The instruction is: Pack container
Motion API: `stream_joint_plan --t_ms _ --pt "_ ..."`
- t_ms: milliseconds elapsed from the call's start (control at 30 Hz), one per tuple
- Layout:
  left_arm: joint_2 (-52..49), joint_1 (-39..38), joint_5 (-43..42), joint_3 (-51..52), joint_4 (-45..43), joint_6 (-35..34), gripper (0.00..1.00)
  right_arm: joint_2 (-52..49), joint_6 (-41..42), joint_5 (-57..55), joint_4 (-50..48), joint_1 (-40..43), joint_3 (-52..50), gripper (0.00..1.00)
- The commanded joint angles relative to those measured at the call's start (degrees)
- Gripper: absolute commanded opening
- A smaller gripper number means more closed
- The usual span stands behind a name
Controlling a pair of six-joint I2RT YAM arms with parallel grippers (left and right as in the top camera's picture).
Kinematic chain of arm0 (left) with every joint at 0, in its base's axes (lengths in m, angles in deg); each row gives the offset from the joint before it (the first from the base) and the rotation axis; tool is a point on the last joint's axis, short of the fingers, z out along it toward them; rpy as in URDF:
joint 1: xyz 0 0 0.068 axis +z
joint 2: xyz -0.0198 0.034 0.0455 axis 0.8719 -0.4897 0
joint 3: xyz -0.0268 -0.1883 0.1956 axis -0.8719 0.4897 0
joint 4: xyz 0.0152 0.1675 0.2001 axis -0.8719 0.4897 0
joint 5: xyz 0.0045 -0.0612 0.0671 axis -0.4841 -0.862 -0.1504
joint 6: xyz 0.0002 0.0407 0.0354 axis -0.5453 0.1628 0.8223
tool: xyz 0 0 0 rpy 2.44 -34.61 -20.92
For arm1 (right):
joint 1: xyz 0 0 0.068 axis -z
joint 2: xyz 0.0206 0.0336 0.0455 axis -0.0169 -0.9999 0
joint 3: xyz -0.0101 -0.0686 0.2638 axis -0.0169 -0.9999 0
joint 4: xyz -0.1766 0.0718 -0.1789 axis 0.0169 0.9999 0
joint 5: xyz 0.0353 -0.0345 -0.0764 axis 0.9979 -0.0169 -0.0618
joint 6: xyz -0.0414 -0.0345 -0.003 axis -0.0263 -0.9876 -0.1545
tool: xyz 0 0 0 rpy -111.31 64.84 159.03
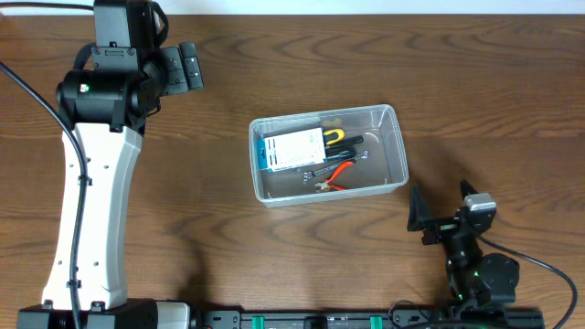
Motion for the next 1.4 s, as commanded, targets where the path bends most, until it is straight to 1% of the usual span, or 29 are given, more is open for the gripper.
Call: stream_joint_plan --t_ms 0,100,1367 --pt "-0.1 0.2 0.5 0.1 -0.1 -0.1 0.98 0.7 -8.5 1.2 -0.3 -2.3 -0.4 0.99" --pt "-0.1 0.2 0.5 0.1 -0.1 -0.1 0.98 0.7 -12.3 1.1 -0.3 -3.6 -0.4 0.99" --pt "-0.1 0.2 0.5 0.1 -0.1 -0.1 0.98 0.6 -12.2 0.3 -0.3 -2.9 -0.4 0.99"
